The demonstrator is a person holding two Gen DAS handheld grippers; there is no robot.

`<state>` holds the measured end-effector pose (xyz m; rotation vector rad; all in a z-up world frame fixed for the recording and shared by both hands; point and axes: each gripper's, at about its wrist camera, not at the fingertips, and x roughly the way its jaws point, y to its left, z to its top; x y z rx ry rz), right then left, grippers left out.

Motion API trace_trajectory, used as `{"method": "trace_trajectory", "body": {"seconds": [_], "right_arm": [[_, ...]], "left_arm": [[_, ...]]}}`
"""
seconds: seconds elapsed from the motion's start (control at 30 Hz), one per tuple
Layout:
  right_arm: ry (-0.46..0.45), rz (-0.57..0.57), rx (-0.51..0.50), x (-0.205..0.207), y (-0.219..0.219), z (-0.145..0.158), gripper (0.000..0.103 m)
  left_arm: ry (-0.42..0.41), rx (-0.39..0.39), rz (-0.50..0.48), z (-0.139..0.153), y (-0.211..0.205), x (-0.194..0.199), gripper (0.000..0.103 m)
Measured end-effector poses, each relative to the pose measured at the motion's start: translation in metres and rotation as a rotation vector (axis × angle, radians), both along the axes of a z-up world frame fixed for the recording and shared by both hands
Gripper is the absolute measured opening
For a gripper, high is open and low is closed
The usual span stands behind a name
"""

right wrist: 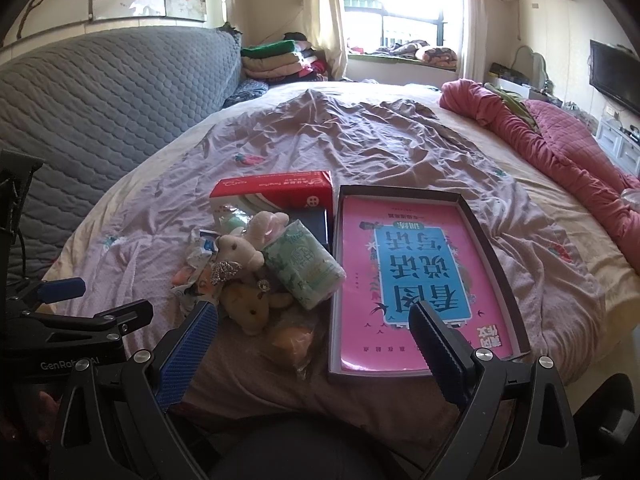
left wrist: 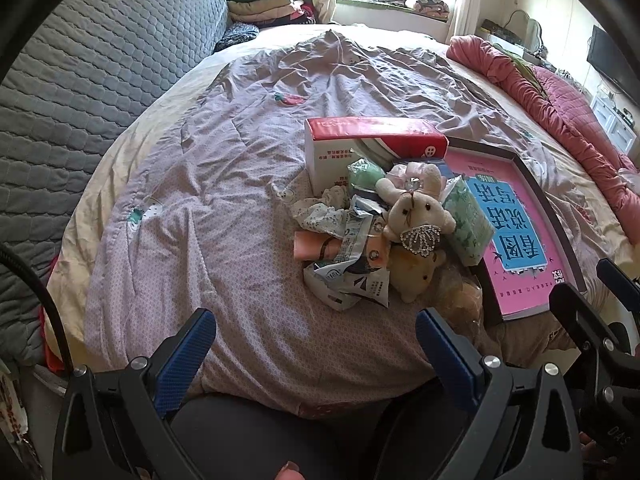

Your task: Organize soft objects

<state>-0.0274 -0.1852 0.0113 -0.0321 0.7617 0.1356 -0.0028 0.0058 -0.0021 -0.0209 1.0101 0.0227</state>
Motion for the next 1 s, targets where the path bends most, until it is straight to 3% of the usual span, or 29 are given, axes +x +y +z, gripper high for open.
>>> {"method": "trace_trajectory", "body": {"seconds": [1.0], "right_arm": [[0.014,0.007,-0.019,0.006,0.002,-0.011,0.097]], "left_arm": [[0.021,-0.01,0.004,-0.01,0.004,0.006,0.101]]}}
